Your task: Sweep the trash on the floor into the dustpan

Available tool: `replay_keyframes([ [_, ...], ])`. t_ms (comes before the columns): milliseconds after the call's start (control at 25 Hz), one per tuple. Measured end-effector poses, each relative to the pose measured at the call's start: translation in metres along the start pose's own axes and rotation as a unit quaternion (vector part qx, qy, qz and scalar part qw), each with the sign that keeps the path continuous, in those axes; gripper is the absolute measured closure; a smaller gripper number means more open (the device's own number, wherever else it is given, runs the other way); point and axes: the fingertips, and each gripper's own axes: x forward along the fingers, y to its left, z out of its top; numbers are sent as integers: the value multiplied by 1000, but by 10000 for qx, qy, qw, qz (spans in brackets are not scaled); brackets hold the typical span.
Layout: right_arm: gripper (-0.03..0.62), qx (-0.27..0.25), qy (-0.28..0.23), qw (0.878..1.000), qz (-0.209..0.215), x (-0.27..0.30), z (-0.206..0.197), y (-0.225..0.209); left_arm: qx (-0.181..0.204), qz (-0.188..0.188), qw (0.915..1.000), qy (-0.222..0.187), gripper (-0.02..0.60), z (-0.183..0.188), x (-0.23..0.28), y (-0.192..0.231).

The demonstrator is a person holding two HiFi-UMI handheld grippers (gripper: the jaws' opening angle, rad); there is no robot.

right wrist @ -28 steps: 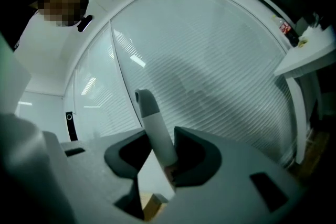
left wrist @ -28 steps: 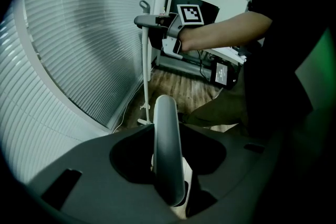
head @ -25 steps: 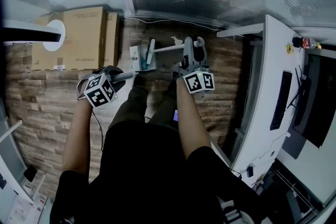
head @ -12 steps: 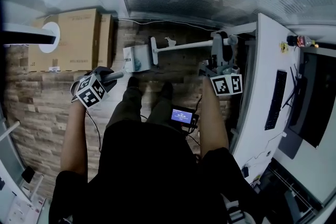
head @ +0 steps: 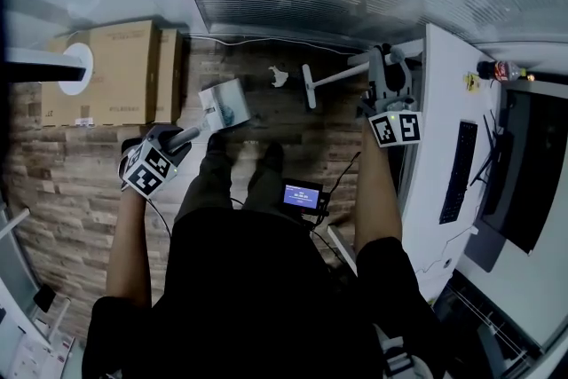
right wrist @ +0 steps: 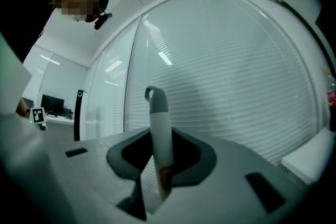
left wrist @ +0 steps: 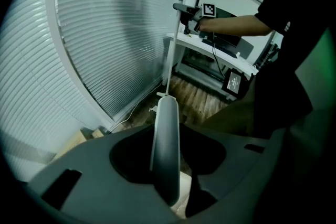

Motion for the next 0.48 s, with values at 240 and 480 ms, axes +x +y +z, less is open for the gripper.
replay_keyframes([
  [240, 505, -37, 476, 9960, 754, 24, -76, 43, -173, 125, 9998, -50, 459, 9, 9, -20],
  [480, 496, 667, 565, 9872, 1333, 18, -120, 110, -222, 10, 9997, 31, 460, 4, 8, -24],
])
